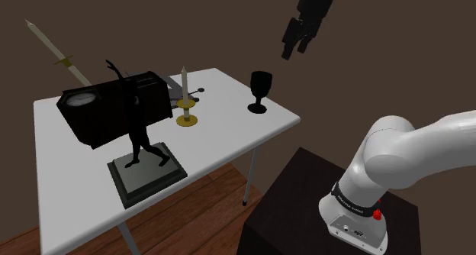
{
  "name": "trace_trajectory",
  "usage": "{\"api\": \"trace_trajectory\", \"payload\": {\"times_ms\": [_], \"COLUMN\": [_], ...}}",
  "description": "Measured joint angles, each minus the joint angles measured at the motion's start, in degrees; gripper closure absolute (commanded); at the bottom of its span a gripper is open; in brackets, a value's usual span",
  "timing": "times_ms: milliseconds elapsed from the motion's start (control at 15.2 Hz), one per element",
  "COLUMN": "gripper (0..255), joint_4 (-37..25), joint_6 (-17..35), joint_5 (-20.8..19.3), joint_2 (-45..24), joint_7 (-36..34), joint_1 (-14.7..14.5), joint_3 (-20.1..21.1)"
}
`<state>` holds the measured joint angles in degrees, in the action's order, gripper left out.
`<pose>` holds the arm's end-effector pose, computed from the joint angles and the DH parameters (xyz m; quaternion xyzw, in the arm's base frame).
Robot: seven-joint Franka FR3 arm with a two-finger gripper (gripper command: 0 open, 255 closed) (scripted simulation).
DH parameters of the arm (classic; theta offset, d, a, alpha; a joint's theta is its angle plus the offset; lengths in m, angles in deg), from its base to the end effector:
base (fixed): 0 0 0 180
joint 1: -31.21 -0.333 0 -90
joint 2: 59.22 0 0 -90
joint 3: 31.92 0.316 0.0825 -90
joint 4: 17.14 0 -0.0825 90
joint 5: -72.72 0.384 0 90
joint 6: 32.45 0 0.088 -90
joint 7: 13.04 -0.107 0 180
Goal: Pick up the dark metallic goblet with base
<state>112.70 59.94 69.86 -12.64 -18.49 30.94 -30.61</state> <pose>0.3027 0.0062 0.6456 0.9956 -0.0375 0.0813 0.0286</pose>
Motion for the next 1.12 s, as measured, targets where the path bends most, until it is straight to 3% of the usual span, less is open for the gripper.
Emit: {"api": "trace_trajectory", "payload": {"times_ms": [396,1122], "gripper": [0,0], "joint_4": [-0.43,-7.58], "joint_6": [4.07,13.99], "joint_5": [-1.29,-2.01], "joint_2": [-5.95,-27.05], "joint_7": [2.83,10.68], "joint_1": [0.88,2.62], "joint_3": [-3.13,-10.88]}}
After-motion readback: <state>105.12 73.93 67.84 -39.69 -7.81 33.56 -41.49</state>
